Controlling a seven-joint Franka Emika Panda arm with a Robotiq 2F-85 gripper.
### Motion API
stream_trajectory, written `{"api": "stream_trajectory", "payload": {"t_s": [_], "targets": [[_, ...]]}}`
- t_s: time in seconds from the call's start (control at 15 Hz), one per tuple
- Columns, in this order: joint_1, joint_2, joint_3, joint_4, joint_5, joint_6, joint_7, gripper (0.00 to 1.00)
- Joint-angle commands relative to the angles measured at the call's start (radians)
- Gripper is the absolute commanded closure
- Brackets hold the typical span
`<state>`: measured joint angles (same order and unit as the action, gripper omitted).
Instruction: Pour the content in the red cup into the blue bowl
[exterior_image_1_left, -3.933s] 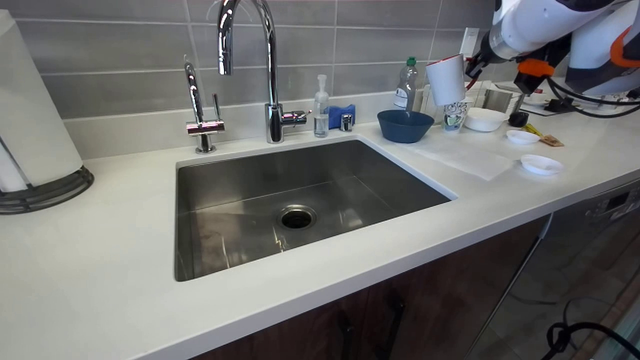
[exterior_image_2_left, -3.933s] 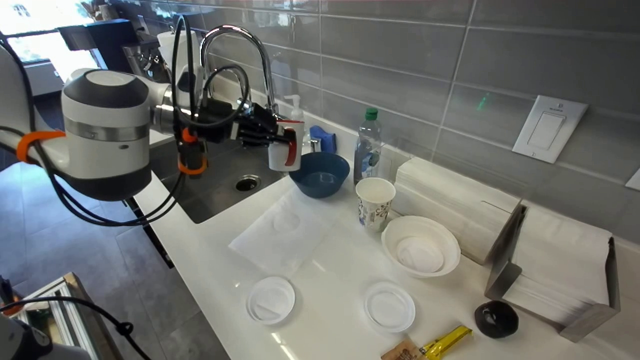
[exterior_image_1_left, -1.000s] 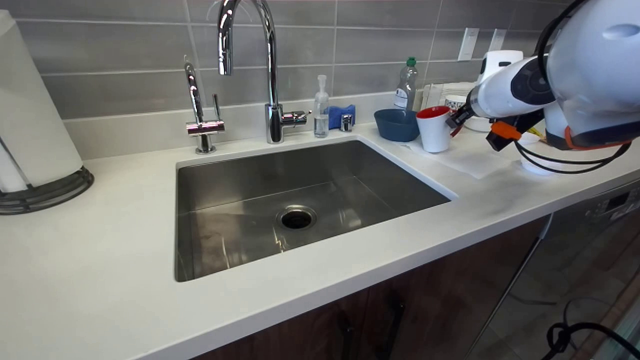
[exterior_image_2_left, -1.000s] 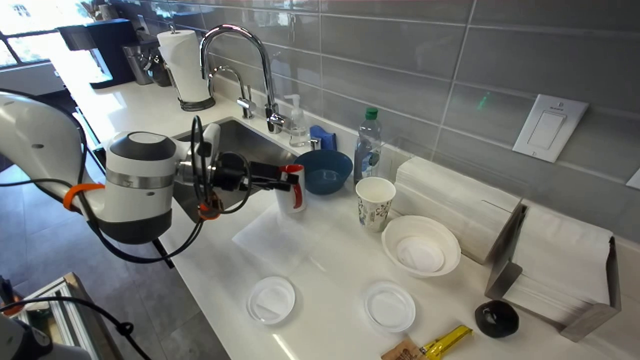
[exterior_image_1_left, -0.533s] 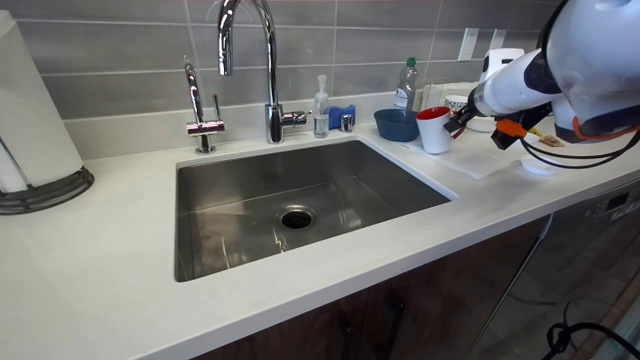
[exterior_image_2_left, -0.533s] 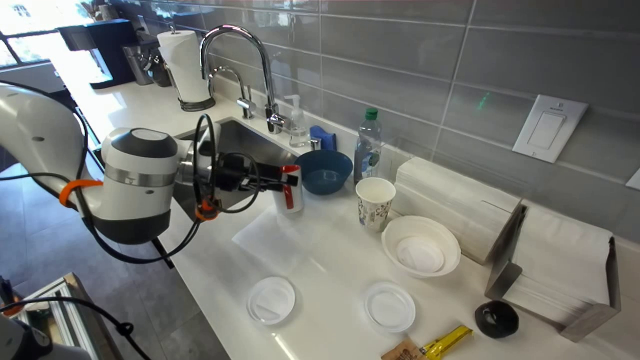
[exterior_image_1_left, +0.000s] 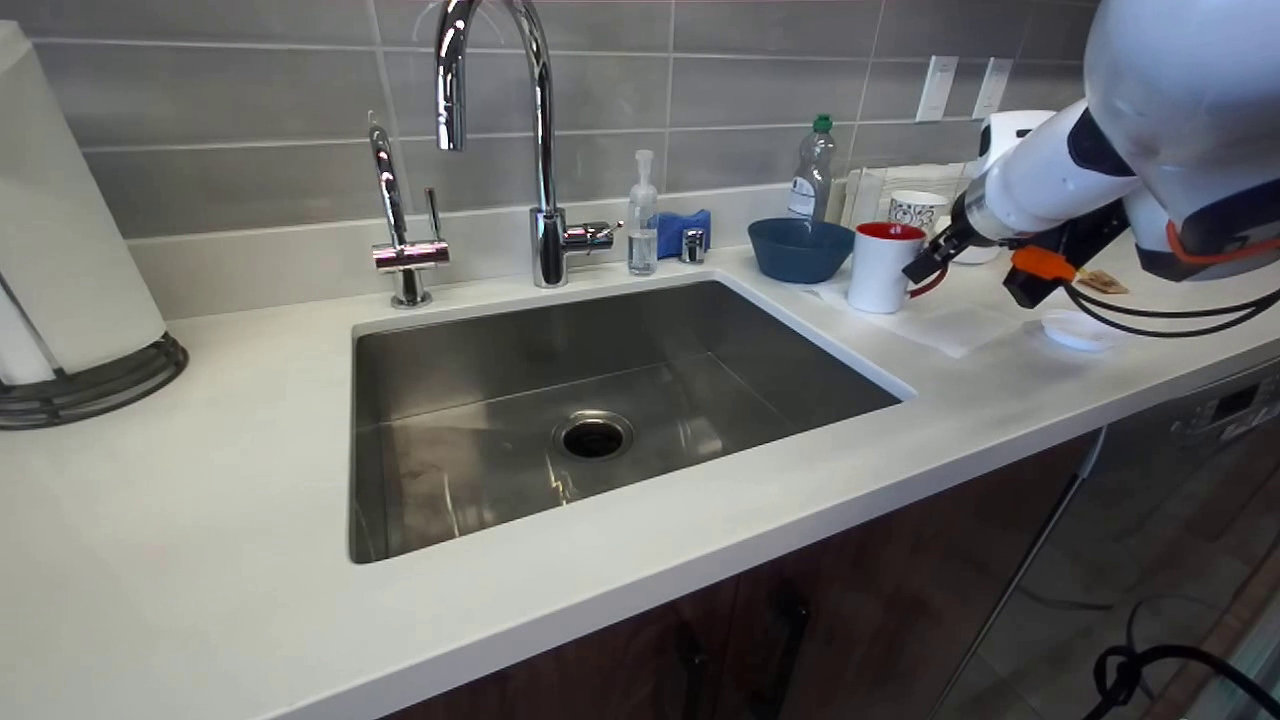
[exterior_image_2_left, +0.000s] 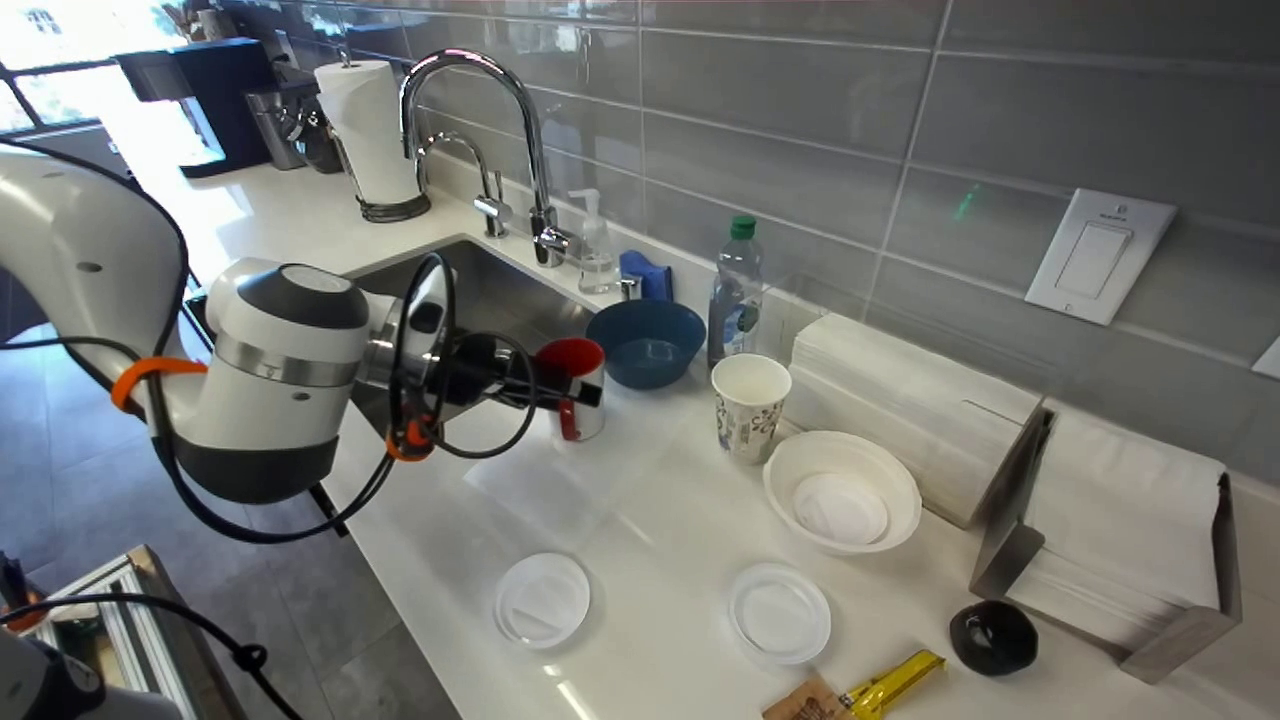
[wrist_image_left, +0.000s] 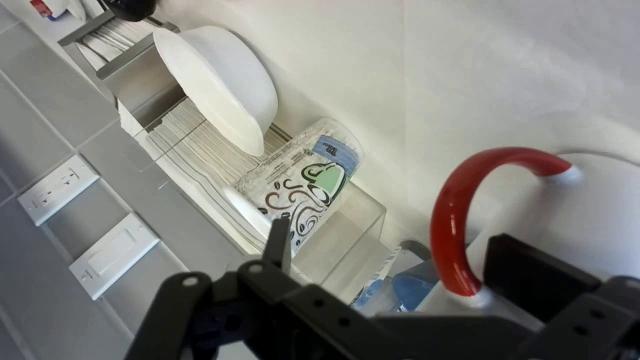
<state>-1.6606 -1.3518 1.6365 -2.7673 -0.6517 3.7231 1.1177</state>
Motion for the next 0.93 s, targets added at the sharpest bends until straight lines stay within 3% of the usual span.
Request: {"api": "stream_trajectory", "payload": {"t_s": [0.0, 0.27, 0.6, 0.87], "targets": [[-0.022, 0.025, -0.033, 0.000, -0.081, 0.067, 0.042, 0.00], [-0.010, 0.037, -0.088, 0.000, -0.160, 0.137, 0.070, 0.00], [-0.018, 0.110, -0.158, 0.004, -0.395, 0.232, 0.138, 0.00], [-0.012, 0.117, -0.213, 0.003, -0.487, 0.327, 0.183, 0.00]]}}
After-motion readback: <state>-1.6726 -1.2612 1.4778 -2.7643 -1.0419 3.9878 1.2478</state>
